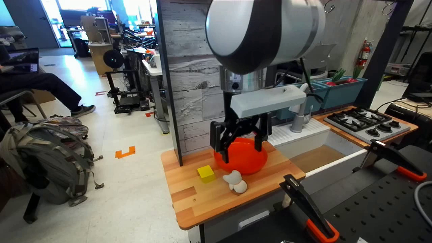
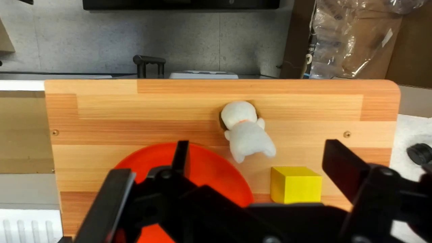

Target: Put the yellow block on the orange plate.

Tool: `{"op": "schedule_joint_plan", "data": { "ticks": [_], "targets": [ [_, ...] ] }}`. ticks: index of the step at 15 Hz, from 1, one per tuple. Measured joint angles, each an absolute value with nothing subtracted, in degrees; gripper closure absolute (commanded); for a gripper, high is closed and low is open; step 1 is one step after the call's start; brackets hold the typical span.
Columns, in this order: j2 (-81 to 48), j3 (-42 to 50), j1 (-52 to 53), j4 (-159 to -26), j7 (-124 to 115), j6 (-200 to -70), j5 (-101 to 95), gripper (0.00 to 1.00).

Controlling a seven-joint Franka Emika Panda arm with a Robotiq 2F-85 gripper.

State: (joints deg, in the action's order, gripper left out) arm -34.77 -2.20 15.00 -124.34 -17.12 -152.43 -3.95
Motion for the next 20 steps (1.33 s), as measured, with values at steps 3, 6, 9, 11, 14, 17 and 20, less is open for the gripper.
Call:
{"op": "schedule_joint_plan", "data": {
  "ticks": [3, 6, 9, 11, 14, 17, 20],
  "targets": [
    [-40.07, -1.08, 17.7, -119.0, -18.47, -152.43, -3.96, 0.0],
    [-44.6, -0.28, 19.67, -114.06, -19.19, -152.43, -3.95, 0.0],
    [-48.42, 0.18, 20.91, -109.59, -19.8, -152.38, -3.95, 0.0],
    [-50.6, 0.46, 21.59, -106.96, -20.05, -152.23, -3.95, 0.0],
    [-53.33, 0.8, 22.31, -103.46, -20.4, -151.89, -3.95, 0.0],
    [-55.41, 1.02, 22.71, -100.63, -20.47, -151.63, -3.95, 0.0],
    [-57.0, 1.05, 22.86, -98.17, -20.64, -150.36, -3.94, 0.26]
  ]
}}
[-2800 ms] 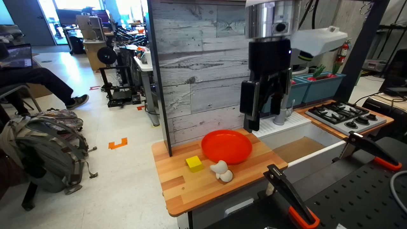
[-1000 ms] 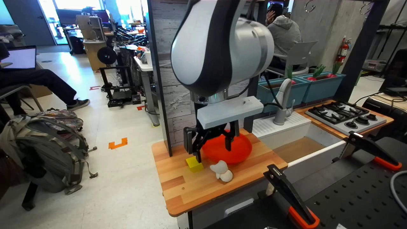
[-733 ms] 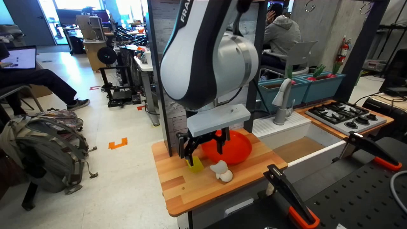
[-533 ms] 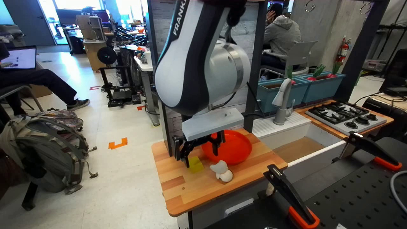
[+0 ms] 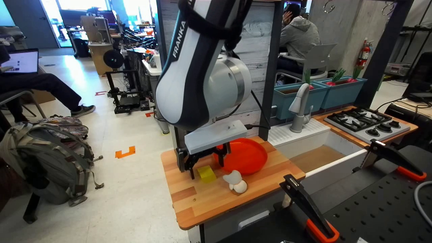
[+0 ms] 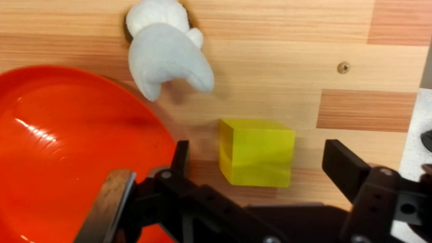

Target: Put the yellow block on the orange plate.

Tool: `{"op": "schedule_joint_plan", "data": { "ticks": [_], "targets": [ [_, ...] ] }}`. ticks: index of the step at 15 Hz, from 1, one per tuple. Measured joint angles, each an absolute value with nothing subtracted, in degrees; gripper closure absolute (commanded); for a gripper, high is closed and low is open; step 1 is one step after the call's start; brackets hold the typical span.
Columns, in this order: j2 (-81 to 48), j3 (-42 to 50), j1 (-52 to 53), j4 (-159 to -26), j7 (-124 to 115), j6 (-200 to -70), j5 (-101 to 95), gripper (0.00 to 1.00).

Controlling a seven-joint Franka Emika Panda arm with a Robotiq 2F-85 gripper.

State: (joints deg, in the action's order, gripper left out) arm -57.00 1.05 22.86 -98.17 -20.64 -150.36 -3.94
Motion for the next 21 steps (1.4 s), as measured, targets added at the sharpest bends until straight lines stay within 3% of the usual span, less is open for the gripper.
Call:
{"op": "schedule_joint_plan", "data": {
  "ticks": [7, 21],
  "targets": [
    [-58.81, 1.05, 22.97, -94.36, -20.64, -147.34, -3.94, 0.79],
    [-52.3, 2.63, 23.18, -99.83, -19.6, -146.97, -5.08, 0.79]
  ]
}}
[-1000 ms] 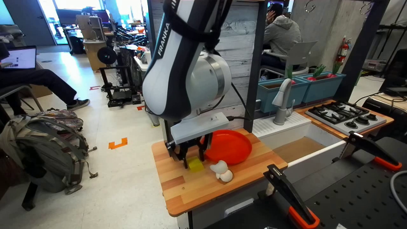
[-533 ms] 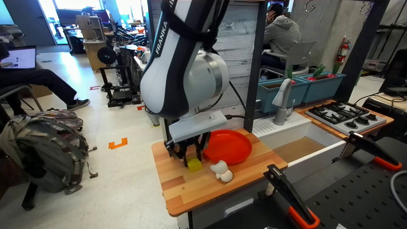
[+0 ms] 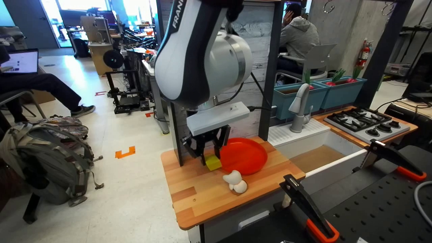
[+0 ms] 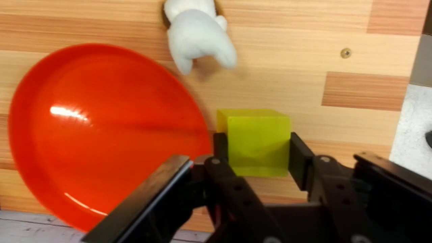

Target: Put the yellow block on the orange plate.

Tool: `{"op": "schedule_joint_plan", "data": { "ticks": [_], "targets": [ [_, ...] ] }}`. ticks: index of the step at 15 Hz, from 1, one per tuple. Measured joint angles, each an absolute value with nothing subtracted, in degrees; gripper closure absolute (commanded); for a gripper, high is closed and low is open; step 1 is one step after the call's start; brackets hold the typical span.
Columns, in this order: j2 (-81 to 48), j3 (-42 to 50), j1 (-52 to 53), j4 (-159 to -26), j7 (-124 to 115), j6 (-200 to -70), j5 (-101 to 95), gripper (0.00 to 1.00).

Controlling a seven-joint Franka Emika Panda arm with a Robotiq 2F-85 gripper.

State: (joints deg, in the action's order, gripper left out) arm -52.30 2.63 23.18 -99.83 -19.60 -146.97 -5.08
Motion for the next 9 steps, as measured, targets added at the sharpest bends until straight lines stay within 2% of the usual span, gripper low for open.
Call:
{"op": "schedule_joint_plan", "data": {
  "ticks": [9],
  "targets": [
    [-49.46, 8.24, 18.43, -105.45, -19.64, -149.65, -5.36, 0.79]
  ]
}}
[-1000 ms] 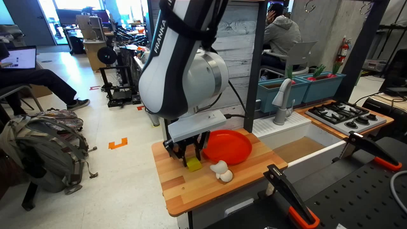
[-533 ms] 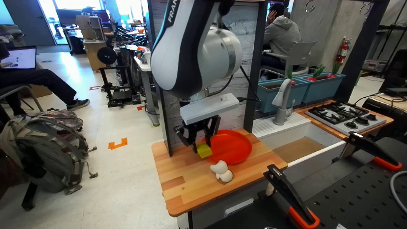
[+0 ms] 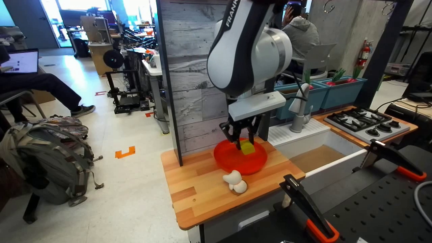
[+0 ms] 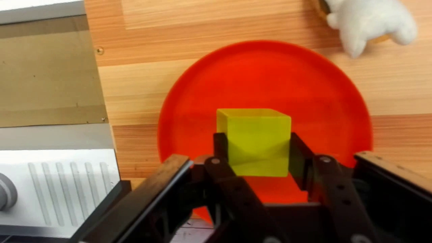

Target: Put the yellow block on the orange plate.

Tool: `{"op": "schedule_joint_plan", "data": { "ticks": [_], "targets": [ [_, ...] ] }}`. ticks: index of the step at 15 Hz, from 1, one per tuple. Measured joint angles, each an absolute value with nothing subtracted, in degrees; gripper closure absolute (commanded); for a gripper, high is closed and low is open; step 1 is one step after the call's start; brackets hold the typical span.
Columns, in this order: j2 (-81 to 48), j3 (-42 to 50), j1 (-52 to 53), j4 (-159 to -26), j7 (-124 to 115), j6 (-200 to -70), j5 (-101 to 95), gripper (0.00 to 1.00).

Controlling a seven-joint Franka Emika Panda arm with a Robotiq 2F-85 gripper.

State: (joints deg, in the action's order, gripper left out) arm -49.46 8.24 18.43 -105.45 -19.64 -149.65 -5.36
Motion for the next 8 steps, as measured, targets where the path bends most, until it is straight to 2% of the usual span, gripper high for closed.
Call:
{"op": "schedule_joint_plan", "data": {
  "ticks": [8],
  "targets": [
    [-53.33, 9.23, 17.92, -103.75, -20.02, -149.64, -5.37, 0.79]
  ]
}}
